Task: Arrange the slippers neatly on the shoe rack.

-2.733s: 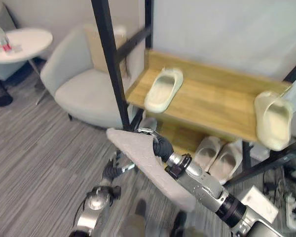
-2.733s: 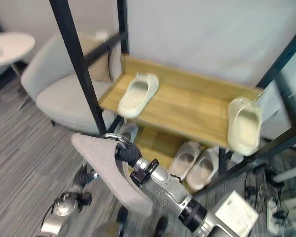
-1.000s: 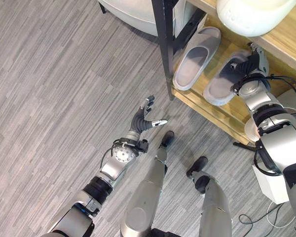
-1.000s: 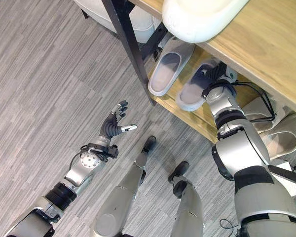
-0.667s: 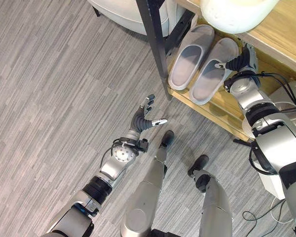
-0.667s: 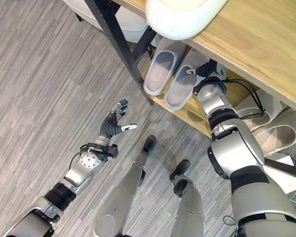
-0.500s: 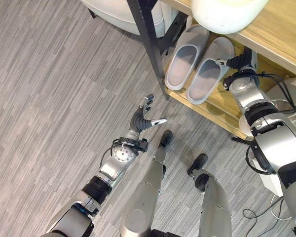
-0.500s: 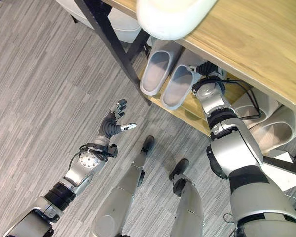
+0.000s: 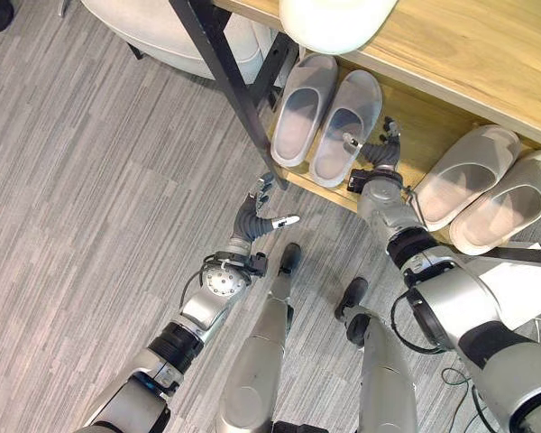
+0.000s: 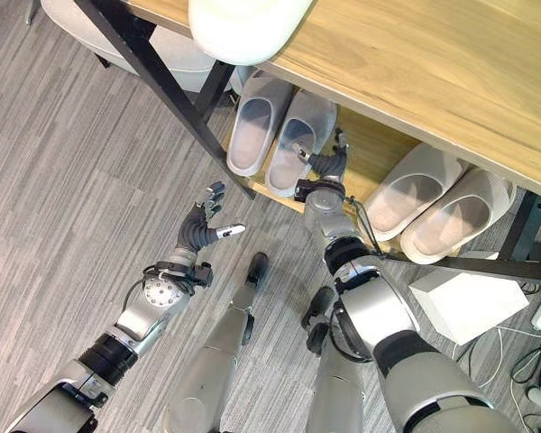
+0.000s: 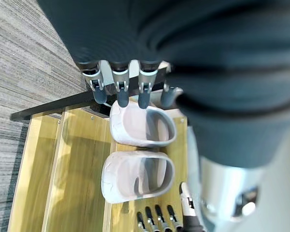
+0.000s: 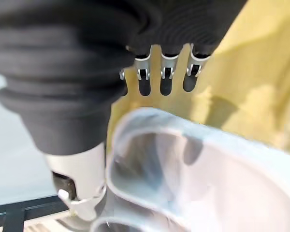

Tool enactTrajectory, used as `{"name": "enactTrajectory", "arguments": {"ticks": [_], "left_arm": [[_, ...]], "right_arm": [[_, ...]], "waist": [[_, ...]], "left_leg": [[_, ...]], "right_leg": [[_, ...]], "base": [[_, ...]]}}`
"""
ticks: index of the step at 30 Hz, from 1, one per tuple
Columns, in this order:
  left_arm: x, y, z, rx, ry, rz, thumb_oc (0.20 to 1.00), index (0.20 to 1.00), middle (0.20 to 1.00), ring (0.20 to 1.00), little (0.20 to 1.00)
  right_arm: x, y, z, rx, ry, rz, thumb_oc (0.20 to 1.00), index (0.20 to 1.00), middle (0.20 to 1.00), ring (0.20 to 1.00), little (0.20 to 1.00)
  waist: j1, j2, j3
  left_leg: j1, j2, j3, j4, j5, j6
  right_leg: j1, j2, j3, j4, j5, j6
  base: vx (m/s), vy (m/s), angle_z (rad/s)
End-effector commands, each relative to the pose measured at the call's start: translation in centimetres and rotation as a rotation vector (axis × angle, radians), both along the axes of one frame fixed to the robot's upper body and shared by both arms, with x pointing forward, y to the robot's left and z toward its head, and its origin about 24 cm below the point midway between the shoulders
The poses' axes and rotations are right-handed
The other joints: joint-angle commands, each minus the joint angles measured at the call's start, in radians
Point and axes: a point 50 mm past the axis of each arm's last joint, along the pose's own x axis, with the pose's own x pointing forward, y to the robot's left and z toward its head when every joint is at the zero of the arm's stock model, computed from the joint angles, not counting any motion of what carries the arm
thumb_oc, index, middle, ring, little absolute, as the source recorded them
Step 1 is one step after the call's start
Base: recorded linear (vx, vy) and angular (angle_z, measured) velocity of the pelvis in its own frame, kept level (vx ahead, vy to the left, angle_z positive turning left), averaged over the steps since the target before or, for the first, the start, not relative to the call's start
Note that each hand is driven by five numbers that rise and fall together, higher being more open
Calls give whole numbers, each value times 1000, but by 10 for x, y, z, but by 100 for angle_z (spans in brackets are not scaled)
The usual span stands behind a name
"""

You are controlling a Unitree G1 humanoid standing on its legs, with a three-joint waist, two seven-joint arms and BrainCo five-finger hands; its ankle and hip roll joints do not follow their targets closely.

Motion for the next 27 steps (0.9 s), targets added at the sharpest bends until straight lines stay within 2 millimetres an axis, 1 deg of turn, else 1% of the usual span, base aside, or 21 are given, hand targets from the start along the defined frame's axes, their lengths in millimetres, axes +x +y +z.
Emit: {"name": "enactTrajectory", "arguments": {"ticks": [1, 5, 8, 9, 10, 11, 14, 16, 19, 22, 24, 25, 26, 27], "left_arm": [[9, -3, 24, -14, -97, 4, 1000, 1000, 1000, 1000, 1000], [10, -4, 23, -5, -92, 3, 1000, 1000, 1000, 1000, 1000], [10, -5, 24, -12, -93, 1, 1000, 1000, 1000, 1000, 1000], [10, -6, 26, -15, -98, -7, 1000, 1000, 1000, 1000, 1000], [10, -7, 26, -17, -100, -13, 1000, 1000, 1000, 1000, 1000], [11, -9, 28, -21, -105, -23, 1000, 1000, 1000, 1000, 1000], [11, -10, 27, -18, -103, -34, 1000, 1000, 1000, 1000, 1000], [11, -9, 24, -13, -91, -29, 1000, 1000, 1000, 1000, 1000], [11, -2, 17, 5, -65, -4, 1000, 1000, 1000, 1000, 1000], [10, 6, 11, 14, -47, 27, 1000, 1000, 1000, 1000, 1000], [7, 13, 4, 22, -24, 47, 1000, 1000, 1000, 1000, 1000], [4, 20, -5, 35, 7, 65, 1000, 1000, 1000, 1000, 1000], [3, 21, -5, 35, 8, 65, 1000, 1000, 1000, 1000, 1000], [2, 24, -10, 44, 26, 71, 1000, 1000, 1000, 1000, 1000]], "right_arm": [[2, 10, 26, 155, -110, 37, 1000, 1000, 1000, 1000, 1000], [2, 25, 22, 205, -88, 85, 1000, 1000, 1000, 1000, 1000], [3, 27, 26, 231, -92, 94, 1000, 1000, 1000, 1000, 1000], [4, 28, 34, 252, -105, 94, 1000, 1000, 1000, 1000, 1000], [5, 27, 39, 254, -117, 92, 1000, 1000, 1000, 1000, 1000], [7, 19, 53, 251, -158, 79, 1000, 1000, 1000, 1000, 1000], [7, 6, 64, 242, -207, 58, 1000, 1000, 1000, 1000, 1000], [6, 3, 64, 220, -224, 58, 1000, 1000, 1000, 1000, 1000], [3, -3, 58, 93, -231, 64, 1000, 1000, 1000, 1000, 1000], [-4, -10, 46, -53, -236, 48, 1000, 1000, 1000, 1000, 1000], [-11, -18, 30, -110, -227, 43, 1000, 1000, 1000, 1000, 1000], [-18, -23, 12, -139, -200, 51, 1000, 1000, 1000, 1000, 1000], [-18, -23, 11, -139, -198, 51, 1000, 1000, 1000, 1000, 1000], [-21, -25, 2, -156, -182, 64, 1000, 1000, 1000, 1000, 1000]], "waist": [[27, -19, 39], [36, -13, 40], [42, -9, 39], [51, -3, 37], [54, 0, 36], [62, 3, 33], [67, 2, 31], [63, -4, 31], [45, -26, 29], [21, -47, 19], [3, -62, 7], [-14, -74, -11], [-14, -74, -11], [-21, -78, -20]], "left_leg": [[36, 0, 0, 36, -124, 28], [39, -1, -3, 32, -123, 29], [43, -2, -6, 28, -121, 28], [46, -2, -8, 23, -120, 28], [48, -4, -8, 22, -119, 28], [50, -5, -9, 20, -118, 28], [59, -6, -8, 16, -117, 28], [62, -4, -5, 16, -117, 27], [77, 1, 6, 14, -116, 27], [105, 9, 16, 1, -115, 27], [134, 18, 25, -17, -112, 24], [165, 27, 34, -34, -111, 24], [167, 27, 34, -35, -110, 23], [184, 32, 38, -47, -107, 22]], "right_leg": [[128, -22, -6, -171, 117, 99], [131, -21, -11, -173, 118, 99], [134, -23, -14, -176, 118, 99], [137, -24, -17, -177, 118, 100], [139, -25, -18, -178, 118, 101], [141, -26, -20, -178, 117, 102], [146, -26, -19, -180, 117, 103], [150, -25, -15, -182, 119, 103], [167, -21, -6, -198, 129, 102], [196, -14, 2, -225, 142, 103], [229, -9, 6, -253, 153, 105], [261, -3, 12, -285, 164, 106], [264, -2, 12, -287, 165, 106], [280, -1, 15, -303, 171, 107]], "base": [[0, 0, 0], [0, 0, 0], [0, -5, 1], [0, 0, 0], [0, 0, 0], [-5, -8, 4], [-2, -2, 7], [-3, 1, 3], [0, 0, 0], [5, -9, -5], [35, -20, -9], [48, -13, -11], [52, -4, -16], [41, 1, -23]]}}
